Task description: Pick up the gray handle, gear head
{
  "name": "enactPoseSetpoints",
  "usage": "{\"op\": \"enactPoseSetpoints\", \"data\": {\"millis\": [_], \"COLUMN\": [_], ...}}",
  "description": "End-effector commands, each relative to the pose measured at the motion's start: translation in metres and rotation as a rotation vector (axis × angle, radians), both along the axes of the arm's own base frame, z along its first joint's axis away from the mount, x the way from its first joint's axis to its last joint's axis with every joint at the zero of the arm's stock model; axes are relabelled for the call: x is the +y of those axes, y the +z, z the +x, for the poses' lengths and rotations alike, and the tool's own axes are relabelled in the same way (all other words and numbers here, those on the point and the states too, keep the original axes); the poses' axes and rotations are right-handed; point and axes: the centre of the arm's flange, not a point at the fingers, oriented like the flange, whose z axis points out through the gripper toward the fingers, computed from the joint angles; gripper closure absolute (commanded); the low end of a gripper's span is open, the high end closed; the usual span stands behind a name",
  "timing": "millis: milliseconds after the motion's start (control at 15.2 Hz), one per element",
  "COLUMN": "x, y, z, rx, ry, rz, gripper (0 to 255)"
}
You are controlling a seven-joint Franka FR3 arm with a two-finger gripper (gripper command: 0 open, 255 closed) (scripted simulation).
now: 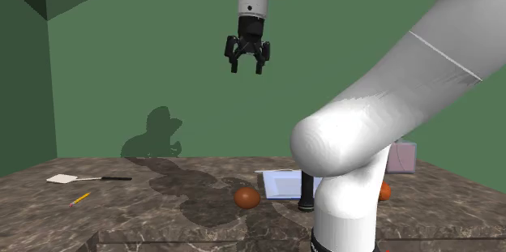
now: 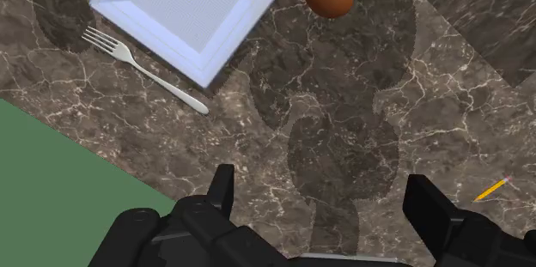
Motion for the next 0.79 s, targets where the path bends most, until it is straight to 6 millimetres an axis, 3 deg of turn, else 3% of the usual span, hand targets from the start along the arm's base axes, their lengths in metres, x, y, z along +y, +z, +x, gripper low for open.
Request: {"op": "enactPoseSetpoints", "data": {"millis": [0,330,726], "x": [0.000,0.001,-0.016], "y": [0.000,-0.037,-0.078], "z": [0.000,-0.046,-0.101], "rx": [0.000,0.053,0.116], "ry": [0.000,0.259,0.570], "rz": [0.000,-0.026,-0.058], "gripper": [0,0,0]}}
